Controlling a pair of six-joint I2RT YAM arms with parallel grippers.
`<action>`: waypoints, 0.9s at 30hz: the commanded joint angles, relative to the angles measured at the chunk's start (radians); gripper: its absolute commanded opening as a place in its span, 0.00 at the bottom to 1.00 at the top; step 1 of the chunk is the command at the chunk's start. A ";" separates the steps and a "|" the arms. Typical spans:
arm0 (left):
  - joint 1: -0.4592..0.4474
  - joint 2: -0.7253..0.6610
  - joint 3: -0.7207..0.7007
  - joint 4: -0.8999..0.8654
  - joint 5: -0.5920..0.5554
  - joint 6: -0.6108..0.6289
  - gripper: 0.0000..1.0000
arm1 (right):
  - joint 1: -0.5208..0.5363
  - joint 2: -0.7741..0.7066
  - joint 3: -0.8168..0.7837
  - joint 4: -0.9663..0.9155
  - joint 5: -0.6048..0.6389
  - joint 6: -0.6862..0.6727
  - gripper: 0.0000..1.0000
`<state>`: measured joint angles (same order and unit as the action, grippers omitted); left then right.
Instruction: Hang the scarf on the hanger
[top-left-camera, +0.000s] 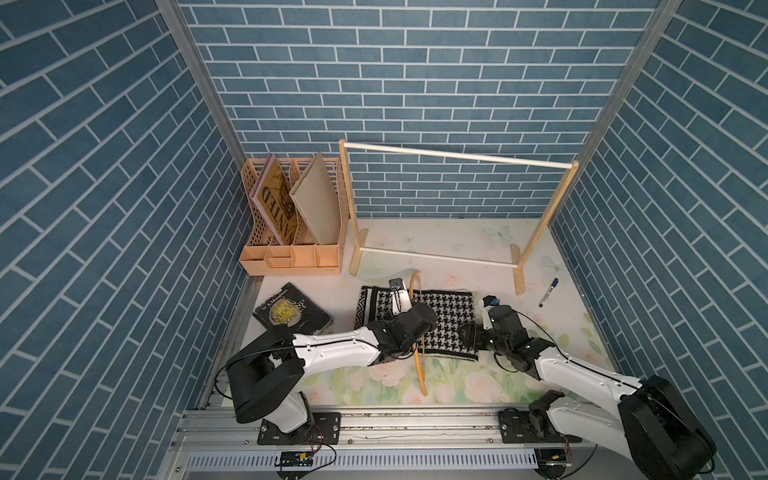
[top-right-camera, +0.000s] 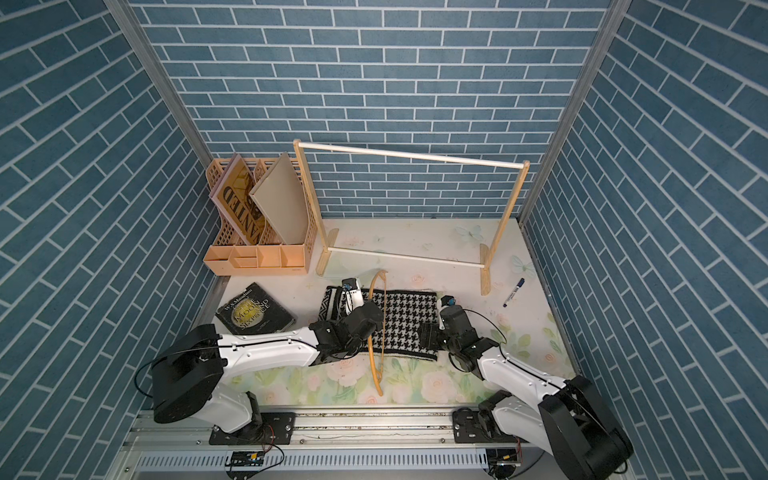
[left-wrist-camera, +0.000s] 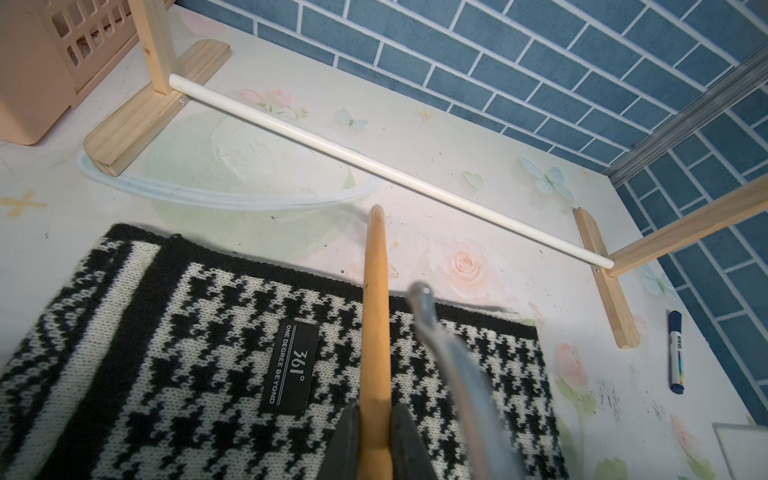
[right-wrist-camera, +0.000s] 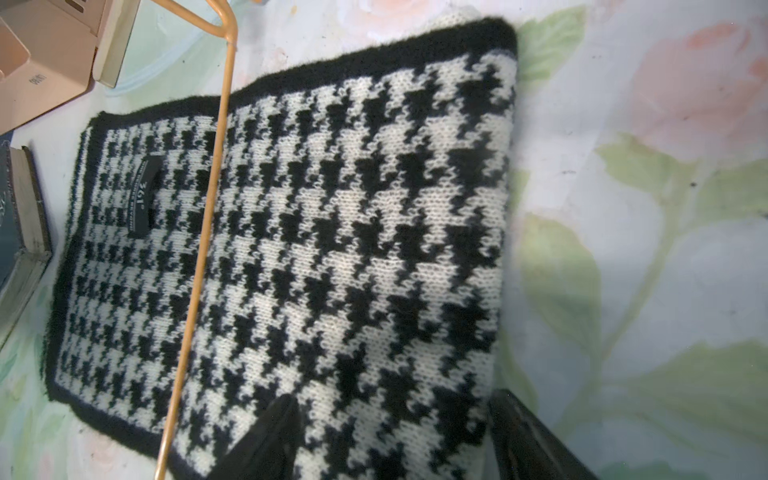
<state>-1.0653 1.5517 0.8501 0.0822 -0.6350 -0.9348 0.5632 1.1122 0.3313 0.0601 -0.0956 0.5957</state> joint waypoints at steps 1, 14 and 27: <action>-0.003 0.035 -0.005 -0.038 0.009 0.011 0.00 | -0.003 0.028 -0.016 0.013 -0.022 -0.022 0.68; 0.002 0.047 0.020 -0.074 0.015 0.033 0.00 | -0.003 0.098 -0.034 0.111 -0.048 -0.023 0.36; 0.014 0.040 -0.009 -0.142 -0.004 0.014 0.00 | 0.023 0.054 0.009 0.372 -0.245 -0.097 0.00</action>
<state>-1.0584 1.5730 0.8673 0.0444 -0.6464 -0.9260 0.5720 1.2102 0.3115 0.3176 -0.2440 0.5499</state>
